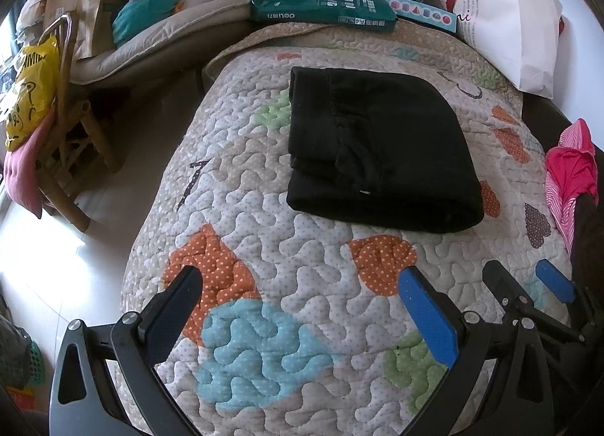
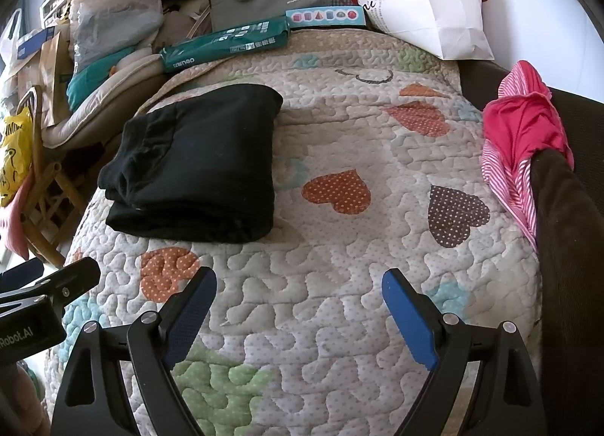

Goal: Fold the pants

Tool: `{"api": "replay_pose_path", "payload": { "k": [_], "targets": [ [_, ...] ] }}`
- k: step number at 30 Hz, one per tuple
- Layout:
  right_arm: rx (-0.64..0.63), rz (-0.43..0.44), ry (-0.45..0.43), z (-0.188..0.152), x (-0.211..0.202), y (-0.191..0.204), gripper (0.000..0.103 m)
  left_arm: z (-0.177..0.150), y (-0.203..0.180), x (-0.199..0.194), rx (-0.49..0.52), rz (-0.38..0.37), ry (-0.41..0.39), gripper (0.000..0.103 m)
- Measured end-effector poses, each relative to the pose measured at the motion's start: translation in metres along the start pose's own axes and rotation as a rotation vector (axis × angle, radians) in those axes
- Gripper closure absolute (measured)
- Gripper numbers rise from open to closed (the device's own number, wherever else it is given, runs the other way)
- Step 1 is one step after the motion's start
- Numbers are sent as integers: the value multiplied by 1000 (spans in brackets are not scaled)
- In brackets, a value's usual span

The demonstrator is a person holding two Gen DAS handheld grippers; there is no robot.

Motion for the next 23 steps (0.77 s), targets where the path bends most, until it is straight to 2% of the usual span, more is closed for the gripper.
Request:
{"api": "replay_pose_path", "payload": {
  "k": [23],
  "targets": [
    [-6,-9,-8,0,2,0,10,-3,5,4,-18,-7,13,0]
  ]
}}
Point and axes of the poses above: each gripper's, at about its wrist camera, not at the fingertips, and x roughly the way its jaws point, y to its left, z to its top, the point moved 10 cm from there along x, roughly the way its jaws point, and after that the axes turned 15 degrees about x, right-handed, at the moved point
